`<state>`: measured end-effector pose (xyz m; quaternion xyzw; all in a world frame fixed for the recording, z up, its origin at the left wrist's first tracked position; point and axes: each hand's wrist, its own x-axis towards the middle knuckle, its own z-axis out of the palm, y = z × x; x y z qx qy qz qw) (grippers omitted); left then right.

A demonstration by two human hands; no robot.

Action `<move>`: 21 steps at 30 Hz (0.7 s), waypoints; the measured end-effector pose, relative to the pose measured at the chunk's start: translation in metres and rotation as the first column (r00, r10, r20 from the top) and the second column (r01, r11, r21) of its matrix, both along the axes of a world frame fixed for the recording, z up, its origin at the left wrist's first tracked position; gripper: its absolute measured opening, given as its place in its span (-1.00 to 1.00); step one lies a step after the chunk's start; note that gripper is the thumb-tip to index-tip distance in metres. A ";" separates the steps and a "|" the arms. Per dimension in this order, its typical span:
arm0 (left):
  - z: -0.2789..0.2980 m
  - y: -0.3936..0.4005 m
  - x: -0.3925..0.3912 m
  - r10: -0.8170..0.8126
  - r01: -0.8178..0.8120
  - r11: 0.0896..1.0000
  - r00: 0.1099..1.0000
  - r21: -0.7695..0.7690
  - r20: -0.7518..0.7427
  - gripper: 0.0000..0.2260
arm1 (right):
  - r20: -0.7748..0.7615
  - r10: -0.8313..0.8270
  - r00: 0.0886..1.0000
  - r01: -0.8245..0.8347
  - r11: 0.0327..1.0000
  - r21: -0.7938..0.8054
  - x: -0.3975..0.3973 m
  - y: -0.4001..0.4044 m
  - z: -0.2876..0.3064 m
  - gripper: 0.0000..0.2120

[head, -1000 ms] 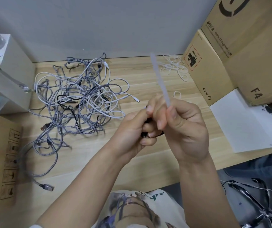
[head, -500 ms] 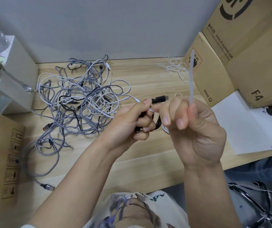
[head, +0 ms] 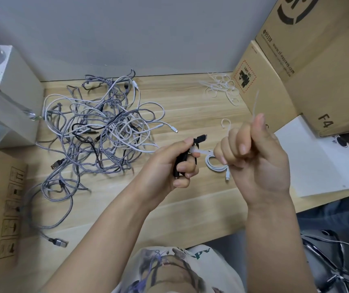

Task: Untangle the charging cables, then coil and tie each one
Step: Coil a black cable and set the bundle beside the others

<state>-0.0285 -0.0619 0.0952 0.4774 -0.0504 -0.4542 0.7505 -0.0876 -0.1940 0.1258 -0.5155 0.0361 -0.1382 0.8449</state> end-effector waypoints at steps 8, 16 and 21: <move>-0.002 -0.001 -0.004 -0.035 0.035 0.999 0.999 0.027 0.007 -0.85 | -0.148 -0.127 0.981 0.112 0.988 -0.106 -0.003 -0.009 0.001 -0.65; 0.006 0.002 -0.005 -0.019 -0.005 0.996 0.965 0.091 0.263 -0.82 | -0.216 -0.045 0.975 0.014 0.990 -0.144 -0.001 -0.012 -0.002 -0.72; 0.013 0.003 -0.007 -0.027 -0.007 0.996 0.931 0.092 0.364 -0.82 | -0.224 -0.011 0.974 -0.023 0.989 -0.149 0.000 -0.012 -0.003 -0.74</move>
